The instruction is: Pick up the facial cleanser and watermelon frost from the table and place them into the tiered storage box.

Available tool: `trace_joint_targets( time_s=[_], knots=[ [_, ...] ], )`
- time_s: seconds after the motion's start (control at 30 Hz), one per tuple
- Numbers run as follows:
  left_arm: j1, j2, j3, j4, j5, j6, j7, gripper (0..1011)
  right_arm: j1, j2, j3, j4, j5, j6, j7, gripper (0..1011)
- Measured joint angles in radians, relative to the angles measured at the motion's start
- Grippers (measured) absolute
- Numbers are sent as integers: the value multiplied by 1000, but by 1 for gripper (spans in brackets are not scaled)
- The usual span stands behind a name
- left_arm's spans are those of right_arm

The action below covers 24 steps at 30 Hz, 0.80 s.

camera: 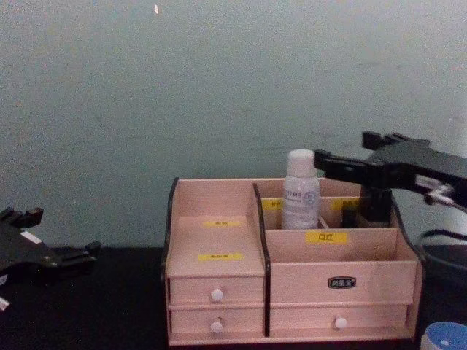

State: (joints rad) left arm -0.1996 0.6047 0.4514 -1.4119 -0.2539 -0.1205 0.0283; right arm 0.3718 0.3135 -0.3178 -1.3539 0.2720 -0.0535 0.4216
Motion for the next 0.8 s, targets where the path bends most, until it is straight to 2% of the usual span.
trace_joint_targets(
  time_s=[0.3,0.43,0.8],
  knots=[
    [0,0,0,0,0,0,0,1001,-122,106,40,-130,25,6,20,1003],
    [0,0,0,0,0,0,0,1001,-190,153,68,-187,62,16,36,1002],
    [0,0,0,0,0,0,0,1001,-324,229,115,-266,139,68,41,1003]
  ],
)
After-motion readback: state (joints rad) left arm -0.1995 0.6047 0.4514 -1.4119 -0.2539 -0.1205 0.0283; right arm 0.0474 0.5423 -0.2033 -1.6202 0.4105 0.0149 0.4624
